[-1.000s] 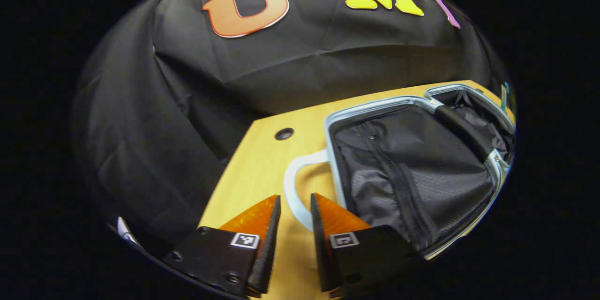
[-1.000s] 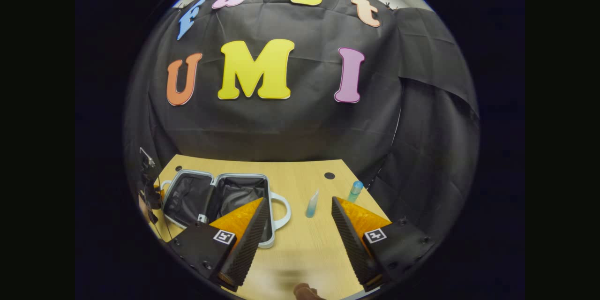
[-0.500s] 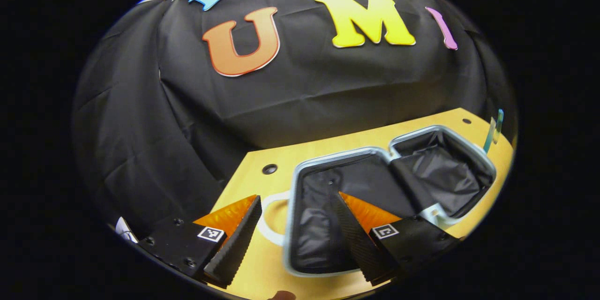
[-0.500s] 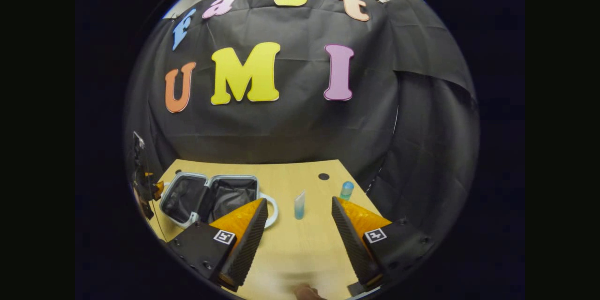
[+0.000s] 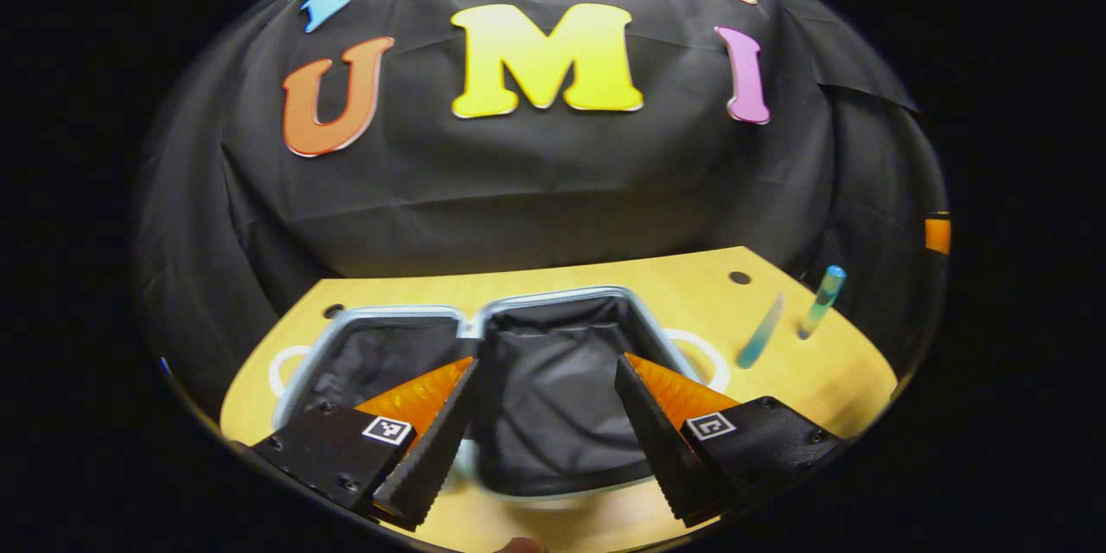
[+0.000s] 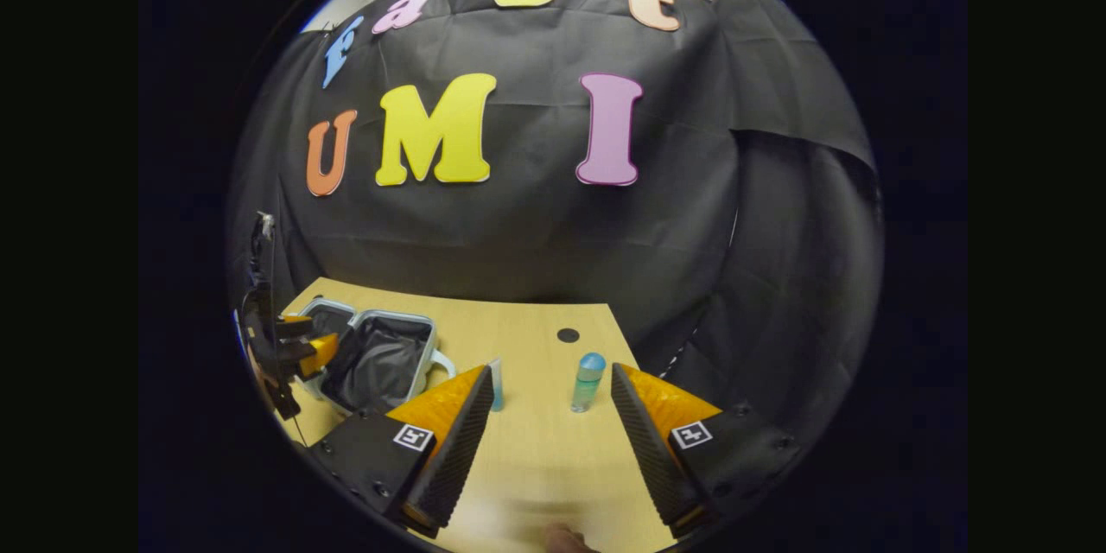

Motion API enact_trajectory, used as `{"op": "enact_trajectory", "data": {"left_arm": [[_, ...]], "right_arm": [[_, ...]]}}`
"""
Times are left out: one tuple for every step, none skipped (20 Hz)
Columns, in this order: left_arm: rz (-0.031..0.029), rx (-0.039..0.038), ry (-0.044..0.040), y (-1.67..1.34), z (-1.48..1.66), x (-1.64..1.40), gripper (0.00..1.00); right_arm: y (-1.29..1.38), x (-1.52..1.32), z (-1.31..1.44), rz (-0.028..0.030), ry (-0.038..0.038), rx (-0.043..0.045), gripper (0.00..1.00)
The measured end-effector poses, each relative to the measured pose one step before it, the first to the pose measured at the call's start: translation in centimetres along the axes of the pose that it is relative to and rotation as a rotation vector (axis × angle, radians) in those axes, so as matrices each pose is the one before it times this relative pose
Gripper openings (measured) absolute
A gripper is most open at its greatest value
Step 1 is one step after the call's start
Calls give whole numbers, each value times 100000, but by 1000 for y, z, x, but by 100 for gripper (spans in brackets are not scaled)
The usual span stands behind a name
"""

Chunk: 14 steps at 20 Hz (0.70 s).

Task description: First open the suitcase, pack the skin care products into it, and then close the suitcase.

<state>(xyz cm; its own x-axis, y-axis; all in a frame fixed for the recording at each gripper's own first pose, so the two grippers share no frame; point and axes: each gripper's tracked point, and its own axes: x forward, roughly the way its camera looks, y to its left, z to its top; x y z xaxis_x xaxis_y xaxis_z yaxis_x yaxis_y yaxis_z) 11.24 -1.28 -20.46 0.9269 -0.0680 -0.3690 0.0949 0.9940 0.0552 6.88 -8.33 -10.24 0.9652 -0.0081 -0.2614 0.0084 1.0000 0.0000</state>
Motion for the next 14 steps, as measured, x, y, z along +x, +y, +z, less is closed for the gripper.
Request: {"op": "enact_trajectory", "data": {"left_arm": [[-2379,-508,47,-2685,235,423,99],[-3135,-474,209,-2488,86,570,99],[-2678,98,416,-2218,-102,434,99],[-1790,489,689,-2092,-220,647,99],[-2189,463,999,-1927,-366,684,99],[-2590,498,1487,-1878,-404,765,99],[-2064,1080,647,-1733,-296,846,99],[-2162,1225,643,-1735,-288,871,99],[-1462,1261,1088,-1401,-408,1008,99],[-821,381,804,-1131,-311,903,99],[-1291,-369,1251,-928,-436,1078,99],[-544,-402,678,-562,-316,1342,99],[169,138,412,-532,-214,1326,99],[1041,485,773,-291,-169,1169,99]], "right_arm": [[-1001,509,-251,361,547,6,81],[-971,366,-331,505,701,-163,81],[-829,372,-433,342,780,-399,81],[-643,399,-424,622,756,-453,81],[-570,404,-428,995,544,-561,82],[-522,445,-378,771,329,-683,82],[-493,307,-523,709,462,-290,81],[-392,430,-536,831,1158,134,81],[-461,513,-788,541,1730,608,81],[-528,379,-512,35,1415,613,81],[-754,467,-441,-886,1119,6,81],[-689,272,-237,-848,549,-87,82],[-540,248,-209,-871,223,42,81],[-655,304,-247,-1440,518,-116,82]]}}
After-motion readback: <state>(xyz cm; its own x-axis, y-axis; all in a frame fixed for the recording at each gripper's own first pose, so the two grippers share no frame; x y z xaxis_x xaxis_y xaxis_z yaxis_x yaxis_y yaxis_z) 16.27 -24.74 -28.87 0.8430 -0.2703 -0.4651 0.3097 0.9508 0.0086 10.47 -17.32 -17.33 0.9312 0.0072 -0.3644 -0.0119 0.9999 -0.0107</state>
